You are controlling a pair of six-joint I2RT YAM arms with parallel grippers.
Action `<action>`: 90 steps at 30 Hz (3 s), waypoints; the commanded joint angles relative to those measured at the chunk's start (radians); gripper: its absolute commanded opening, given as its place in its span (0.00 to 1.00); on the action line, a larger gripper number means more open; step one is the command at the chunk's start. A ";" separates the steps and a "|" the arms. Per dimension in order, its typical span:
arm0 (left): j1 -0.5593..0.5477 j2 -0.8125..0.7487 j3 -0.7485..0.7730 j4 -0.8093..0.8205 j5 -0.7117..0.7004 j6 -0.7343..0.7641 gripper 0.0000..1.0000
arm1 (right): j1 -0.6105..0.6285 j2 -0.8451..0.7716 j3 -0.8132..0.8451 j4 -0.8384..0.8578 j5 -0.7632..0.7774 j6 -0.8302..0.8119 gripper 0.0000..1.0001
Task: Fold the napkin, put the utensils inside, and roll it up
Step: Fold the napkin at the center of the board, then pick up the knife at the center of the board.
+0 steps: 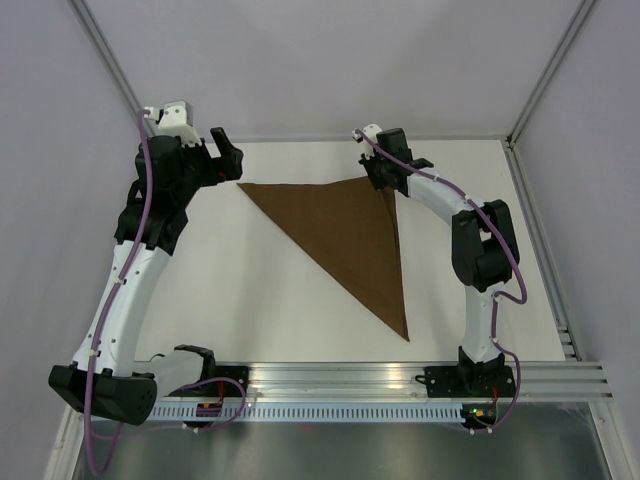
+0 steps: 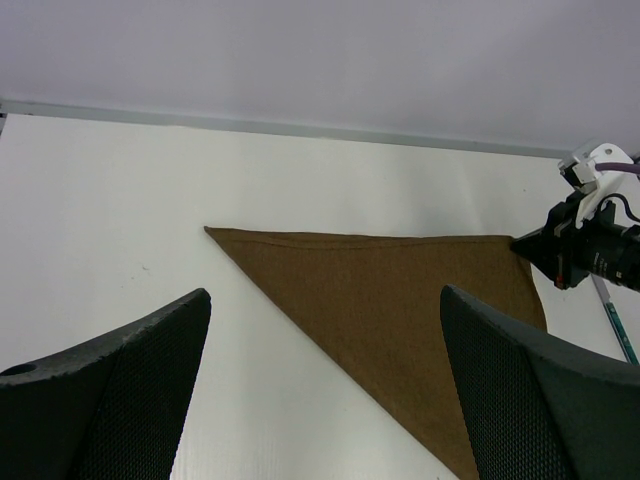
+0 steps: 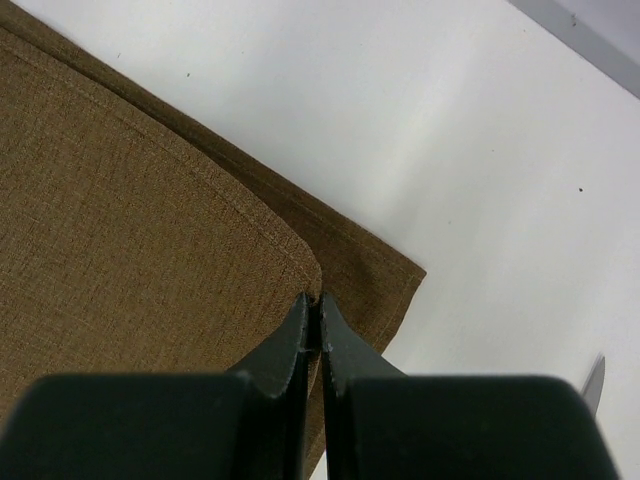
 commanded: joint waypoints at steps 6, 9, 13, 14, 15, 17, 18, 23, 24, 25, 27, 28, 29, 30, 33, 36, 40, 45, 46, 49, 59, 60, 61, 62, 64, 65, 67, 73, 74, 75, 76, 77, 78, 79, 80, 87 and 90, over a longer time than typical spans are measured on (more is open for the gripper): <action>0.002 0.002 0.030 0.028 0.010 0.007 1.00 | -0.003 -0.079 0.065 -0.038 0.006 0.012 0.01; 0.002 0.002 0.030 0.027 0.012 0.007 1.00 | -0.003 -0.085 0.079 -0.050 0.008 0.015 0.00; 0.002 0.005 0.030 0.029 0.013 0.006 1.00 | -0.003 -0.092 0.083 -0.056 0.008 0.016 0.01; 0.002 0.004 0.030 0.029 0.013 0.006 1.00 | -0.003 -0.092 0.085 -0.056 0.008 0.016 0.00; 0.002 0.005 0.030 0.029 0.015 0.006 1.00 | -0.003 -0.091 0.086 -0.056 0.006 0.013 0.00; 0.002 0.005 0.030 0.031 0.015 0.006 1.00 | -0.002 -0.085 0.086 -0.056 0.006 0.012 0.01; 0.001 0.007 0.030 0.031 0.015 0.006 1.00 | -0.003 -0.083 0.086 -0.055 0.009 0.012 0.00; 0.001 0.002 0.027 0.029 0.013 0.010 1.00 | -0.003 -0.059 0.079 -0.050 0.009 0.013 0.00; 0.002 0.004 0.025 0.029 0.012 0.010 1.00 | -0.002 -0.056 0.074 -0.048 0.009 0.016 0.00; 0.001 0.002 0.022 0.029 0.012 0.010 1.00 | -0.002 -0.053 0.074 -0.044 0.009 0.016 0.01; 0.002 0.004 0.019 0.031 0.009 0.013 1.00 | -0.003 -0.045 0.065 -0.036 0.017 0.019 0.00; 0.002 0.004 0.017 0.029 0.009 0.015 1.00 | -0.003 -0.039 0.062 -0.033 0.019 0.019 0.00; 0.002 0.007 0.017 0.032 0.007 0.017 1.00 | -0.003 -0.034 0.059 -0.025 0.020 0.019 0.00; 0.002 0.005 0.016 0.031 0.007 0.017 1.00 | -0.003 -0.033 0.057 -0.025 0.026 0.019 0.01; 0.001 0.008 0.010 0.031 0.007 0.020 1.00 | -0.003 -0.014 0.053 -0.018 0.037 0.016 0.00; 0.001 0.010 0.004 0.034 0.006 0.021 1.00 | -0.003 -0.003 0.043 -0.004 0.051 0.012 0.00; 0.002 0.011 -0.003 0.037 0.004 0.024 1.00 | -0.003 0.016 0.030 0.013 0.075 0.009 0.00; 0.001 0.016 -0.019 0.050 0.007 0.020 1.00 | -0.006 0.047 0.026 0.030 0.101 0.004 0.00; 0.001 0.016 -0.023 0.054 0.007 0.018 1.00 | -0.006 0.052 0.028 0.033 0.106 0.004 0.00; 0.001 0.017 -0.042 0.064 0.010 0.010 1.00 | -0.012 0.072 0.036 0.036 0.118 0.002 0.04; 0.002 -0.001 -0.131 0.141 0.030 -0.051 1.00 | -0.042 0.136 0.108 0.021 0.169 0.007 0.50; 0.001 -0.001 -0.142 0.150 0.038 -0.069 1.00 | -0.048 0.144 0.118 0.012 0.170 0.007 0.53; 0.002 -0.001 -0.159 0.161 0.038 -0.078 1.00 | -0.051 0.147 0.138 -0.002 0.177 0.007 0.54; 0.002 -0.001 -0.168 0.179 0.038 -0.088 1.00 | -0.052 0.148 0.142 -0.008 0.181 0.007 0.53; 0.001 -0.003 -0.200 0.202 0.067 -0.115 1.00 | -0.057 0.144 0.145 -0.025 0.186 0.005 0.52; 0.001 -0.004 -0.214 0.213 0.073 -0.126 1.00 | -0.057 0.138 0.143 -0.033 0.187 0.005 0.50; 0.001 -0.006 -0.259 0.262 0.090 -0.157 1.00 | -0.075 0.113 0.128 -0.059 0.174 0.021 0.51; 0.002 0.004 -0.381 0.386 0.136 -0.213 1.00 | -0.252 -0.017 0.010 -0.174 0.060 0.045 0.47; 0.002 0.005 -0.398 0.402 0.148 -0.221 1.00 | -0.276 -0.064 -0.019 -0.186 0.049 0.044 0.46; 0.002 0.011 -0.433 0.449 0.154 -0.236 1.00 | -0.325 -0.086 -0.086 -0.205 0.037 0.038 0.46; 0.002 0.016 -0.450 0.468 0.156 -0.244 1.00 | -0.348 -0.111 -0.122 -0.208 0.028 0.035 0.46; 0.002 0.019 -0.467 0.491 0.164 -0.250 1.00 | -0.374 -0.147 -0.156 -0.212 0.016 0.032 0.46; 0.001 0.025 -0.483 0.512 0.170 -0.263 1.00 | -0.422 -0.163 -0.183 -0.222 0.008 0.030 0.46; 0.002 0.040 -0.506 0.529 0.174 -0.267 1.00 | -0.440 -0.177 -0.234 -0.235 0.006 0.028 0.46; 0.001 0.051 -0.513 0.558 0.181 -0.273 1.00 | -0.457 -0.192 -0.257 -0.240 -0.027 0.027 0.46; 0.002 0.112 -0.536 0.632 0.250 -0.306 1.00 | -0.503 -0.267 -0.372 -0.217 -0.069 0.002 0.55; 0.001 0.109 -0.538 0.633 0.251 -0.301 1.00 | -0.503 -0.267 -0.365 -0.219 -0.092 0.019 0.55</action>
